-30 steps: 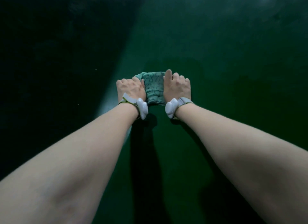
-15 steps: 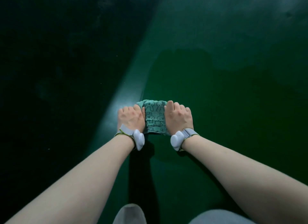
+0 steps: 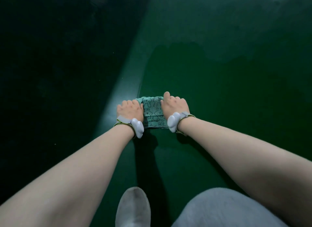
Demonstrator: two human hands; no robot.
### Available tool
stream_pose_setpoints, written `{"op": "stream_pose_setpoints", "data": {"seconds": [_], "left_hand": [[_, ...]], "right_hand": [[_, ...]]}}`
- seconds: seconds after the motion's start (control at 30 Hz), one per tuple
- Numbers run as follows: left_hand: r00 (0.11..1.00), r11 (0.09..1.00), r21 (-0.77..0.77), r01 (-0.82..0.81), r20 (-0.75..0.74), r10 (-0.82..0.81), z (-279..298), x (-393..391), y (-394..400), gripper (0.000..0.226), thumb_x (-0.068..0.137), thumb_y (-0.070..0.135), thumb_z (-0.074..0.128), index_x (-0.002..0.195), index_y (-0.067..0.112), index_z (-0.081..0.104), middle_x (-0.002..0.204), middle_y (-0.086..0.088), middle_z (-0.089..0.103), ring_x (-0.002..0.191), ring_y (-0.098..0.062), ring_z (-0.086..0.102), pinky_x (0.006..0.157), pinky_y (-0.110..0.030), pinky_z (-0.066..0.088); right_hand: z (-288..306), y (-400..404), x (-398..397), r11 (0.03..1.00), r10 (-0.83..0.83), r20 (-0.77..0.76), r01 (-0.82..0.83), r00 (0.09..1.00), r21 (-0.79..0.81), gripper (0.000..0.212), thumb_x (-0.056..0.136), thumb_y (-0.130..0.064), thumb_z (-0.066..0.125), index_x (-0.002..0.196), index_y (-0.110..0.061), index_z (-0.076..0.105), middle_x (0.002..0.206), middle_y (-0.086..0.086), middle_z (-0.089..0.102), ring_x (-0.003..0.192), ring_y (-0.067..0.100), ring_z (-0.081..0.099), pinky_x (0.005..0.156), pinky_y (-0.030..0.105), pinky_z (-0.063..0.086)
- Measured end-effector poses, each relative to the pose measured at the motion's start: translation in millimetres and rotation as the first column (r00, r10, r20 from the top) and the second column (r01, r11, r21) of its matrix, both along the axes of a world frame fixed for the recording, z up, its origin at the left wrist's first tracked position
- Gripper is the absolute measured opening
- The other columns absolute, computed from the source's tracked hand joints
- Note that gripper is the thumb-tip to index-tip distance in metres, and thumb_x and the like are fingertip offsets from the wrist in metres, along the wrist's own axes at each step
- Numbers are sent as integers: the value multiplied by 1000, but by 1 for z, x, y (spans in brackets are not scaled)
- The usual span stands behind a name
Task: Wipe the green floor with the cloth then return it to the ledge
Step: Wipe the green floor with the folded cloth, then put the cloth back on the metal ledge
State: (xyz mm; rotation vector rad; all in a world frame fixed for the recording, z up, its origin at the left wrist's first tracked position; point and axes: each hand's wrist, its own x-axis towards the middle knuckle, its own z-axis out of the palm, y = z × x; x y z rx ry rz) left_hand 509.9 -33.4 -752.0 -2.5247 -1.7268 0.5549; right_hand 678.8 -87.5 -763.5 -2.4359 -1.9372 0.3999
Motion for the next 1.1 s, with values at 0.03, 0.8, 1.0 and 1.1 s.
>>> {"op": "stream_pose_setpoints", "data": {"seconds": [0.03, 0.8, 1.0, 1.1], "left_hand": [[999, 999, -14, -40, 24, 40, 7, 2, -1, 45, 111, 43, 23, 118, 12, 55, 119, -10, 63, 107, -29, 57, 77, -38, 37], [408, 777, -456, -433, 670, 620, 517, -96, -154, 24, 102, 42, 56, 111, 24, 45, 101, 1, 67, 88, -25, 66, 77, -46, 58], [314, 784, -334, -524, 779, 542, 611, -153, -150, 20, 102, 44, 55, 111, 28, 45, 101, 8, 64, 86, -15, 65, 72, -45, 59], [249, 755, -307, -580, 815, 523, 643, -189, -146, 22, 102, 44, 57, 113, 28, 46, 103, 9, 63, 89, -14, 65, 75, -45, 60]], "right_hand": [[11, 3, 3, 997, -27, -49, 23, 998, -73, 24, 108, -38, 32, 108, -14, 37, 89, 4, 60, 73, 27, 50, 63, 38, 35], [523, -118, -53, 962, -176, -279, 105, 944, -253, 37, 81, -61, 54, 95, -27, 60, 100, -1, 51, 92, 25, 51, 73, 34, 46], [622, -98, -114, 956, -253, -546, 122, 799, -265, 40, 79, -61, 57, 93, -25, 48, 78, 0, 66, 60, 19, 55, 54, 30, 45], [655, -87, -154, 974, -220, -604, 134, 766, -185, 35, 85, -55, 60, 98, -25, 47, 80, -1, 68, 65, 21, 64, 58, 34, 52]]}}
